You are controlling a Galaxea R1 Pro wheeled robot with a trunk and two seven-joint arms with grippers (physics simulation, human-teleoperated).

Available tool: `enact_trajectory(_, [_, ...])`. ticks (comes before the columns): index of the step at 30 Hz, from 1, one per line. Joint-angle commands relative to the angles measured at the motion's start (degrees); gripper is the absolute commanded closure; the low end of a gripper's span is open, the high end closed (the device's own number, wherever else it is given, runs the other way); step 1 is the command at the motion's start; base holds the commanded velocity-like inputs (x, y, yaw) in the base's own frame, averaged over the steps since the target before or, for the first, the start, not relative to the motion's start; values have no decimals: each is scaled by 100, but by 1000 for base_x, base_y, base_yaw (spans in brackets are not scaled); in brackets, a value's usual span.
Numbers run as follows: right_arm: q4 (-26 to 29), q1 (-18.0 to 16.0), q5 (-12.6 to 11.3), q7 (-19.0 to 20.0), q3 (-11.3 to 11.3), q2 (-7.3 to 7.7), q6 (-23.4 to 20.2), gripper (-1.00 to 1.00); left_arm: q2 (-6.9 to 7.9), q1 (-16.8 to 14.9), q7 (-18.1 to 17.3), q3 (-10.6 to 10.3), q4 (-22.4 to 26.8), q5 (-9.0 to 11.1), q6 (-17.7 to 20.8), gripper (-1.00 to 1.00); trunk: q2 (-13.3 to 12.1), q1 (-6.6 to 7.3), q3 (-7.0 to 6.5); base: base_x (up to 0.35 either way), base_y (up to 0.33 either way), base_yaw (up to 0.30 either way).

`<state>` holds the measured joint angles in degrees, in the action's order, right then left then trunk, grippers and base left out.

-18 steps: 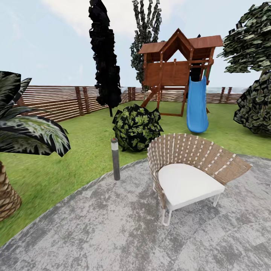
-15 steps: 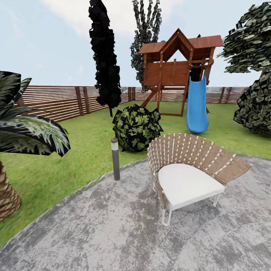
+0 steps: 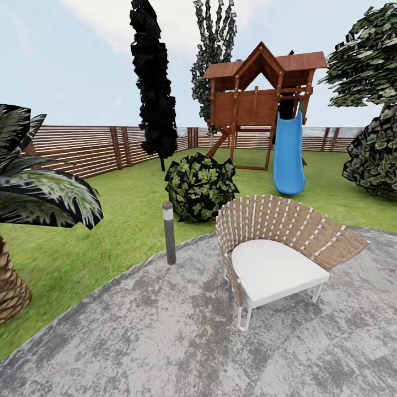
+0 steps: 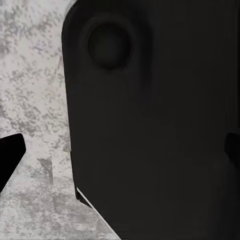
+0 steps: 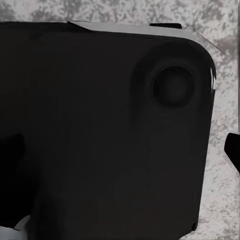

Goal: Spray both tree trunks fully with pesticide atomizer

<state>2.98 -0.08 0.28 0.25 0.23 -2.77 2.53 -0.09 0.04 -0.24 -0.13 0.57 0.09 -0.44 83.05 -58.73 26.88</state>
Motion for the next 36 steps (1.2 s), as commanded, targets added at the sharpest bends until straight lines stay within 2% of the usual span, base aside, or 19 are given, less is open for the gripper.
enact_trajectory(1, [5,-1,5,2,0,33,48,-100,8,-3,-1,-7,38,0,-38,-100,3,0,5,0,0,0])
enact_trajectory(8, [177,-1,-1,1,-14,258,273,-100,204,-51,10,-11,264,-38,-137,-100,3,0,5,0,0,0])
enact_trajectory(12, [307,-1,-1,1,-20,387,402,-100,333,-183,70,-10,395,-49,-147,-100,3,0,5,0,0,0])
enact_trajectory(13, [1652,-6,-3,1,-22,870,1828,-100,618,-655,88,-14,1006,-64,-148,-100,3,0,5,0,0,0])
enact_trajectory(16, [2162,-81,-29,1,-27,871,1850,-100,674,-1058,105,-13,1082,-63,-202,-100,3,0,5,0,0,0])
enact_trajectory(17, [2354,-159,-37,6,-26,852,1853,-100,667,-1158,104,-13,1160,-60,-368,-100,3,0,5,0,0,0])
enact_trajectory(21, [2541,-394,-44,11,-21,810,1852,-100,649,-1251,103,-6,1375,-17,-1211,-100,3,0,5,0,0,0])
enact_trajectory(24, [2540,-449,-34,16,-17,795,1855,-100,622,-1263,103,1,1436,0,-1552,-100,3,0,5,0,0,0])
enact_trajectory(30, [2541,-474,-28,19,-18,791,1849,-100,582,-1272,26,36,1465,20,-1719,-100,3,0,3,0,0,-29])
enact_trajectory(36, [2535,-475,-28,20,-35,796,1846,-100,567,-1234,9,51,1410,68,-1745,-100,3,0,-2,0,0,-223])
